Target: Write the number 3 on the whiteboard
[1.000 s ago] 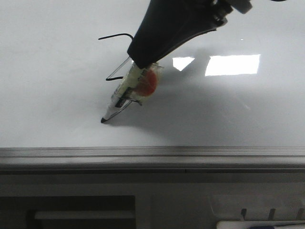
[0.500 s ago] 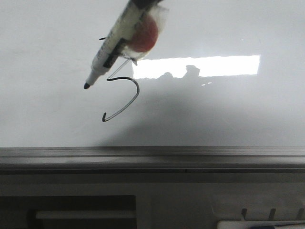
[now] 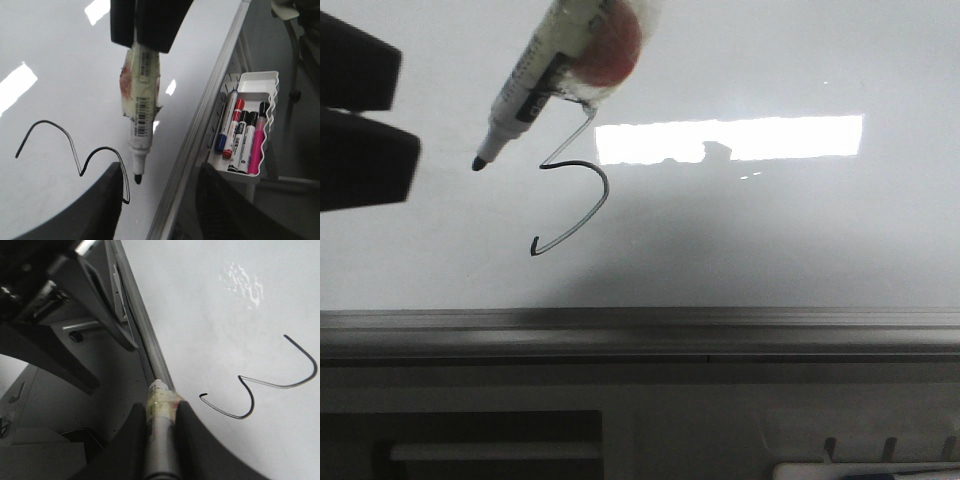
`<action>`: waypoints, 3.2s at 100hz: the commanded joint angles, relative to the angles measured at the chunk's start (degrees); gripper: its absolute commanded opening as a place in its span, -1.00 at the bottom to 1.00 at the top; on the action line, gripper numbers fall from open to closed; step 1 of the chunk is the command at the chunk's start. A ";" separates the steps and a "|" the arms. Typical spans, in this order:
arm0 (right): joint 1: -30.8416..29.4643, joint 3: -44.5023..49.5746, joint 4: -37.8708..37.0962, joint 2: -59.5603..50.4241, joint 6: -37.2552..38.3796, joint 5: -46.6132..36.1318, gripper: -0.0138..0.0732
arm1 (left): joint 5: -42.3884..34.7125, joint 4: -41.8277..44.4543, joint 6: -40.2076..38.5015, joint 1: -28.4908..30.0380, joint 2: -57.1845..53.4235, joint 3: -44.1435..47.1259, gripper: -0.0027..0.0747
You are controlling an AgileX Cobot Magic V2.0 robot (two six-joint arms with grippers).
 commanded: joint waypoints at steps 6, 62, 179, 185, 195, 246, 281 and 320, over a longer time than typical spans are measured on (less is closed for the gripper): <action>2.06 -2.02 0.96 -0.17 0.44 -3.79 -0.77 | -3.20 -0.20 -0.26 2.00 3.62 -4.67 -0.06; 4.88 -2.02 0.96 0.76 0.58 -6.39 -0.77 | -6.13 -0.30 -0.26 3.36 6.80 -5.48 -0.46; 4.66 -1.58 0.96 -5.05 0.73 -19.26 0.21 | -0.01 -34.23 -0.26 13.13 6.79 -5.48 -0.99; 4.66 -1.58 0.96 -5.37 0.73 -17.72 0.00 | -0.01 -36.75 -0.26 15.80 6.79 -5.48 -0.99; 4.66 -1.58 0.96 -5.61 0.73 -15.64 -0.44 | -0.01 -40.71 -0.26 20.18 6.79 -5.48 -0.99; 4.66 -1.58 0.96 -5.61 0.73 -11.26 -0.84 | 4.70 -51.93 -0.26 22.69 8.90 -5.48 -0.99; 4.66 -1.58 0.96 -5.61 0.73 -10.90 -0.84 | 3.71 -59.33 -0.26 22.29 12.15 -5.48 -0.99; 4.66 -1.58 0.96 -5.61 0.73 -10.90 -0.84 | 0.91 -60.70 -0.26 19.39 12.15 -5.48 -0.98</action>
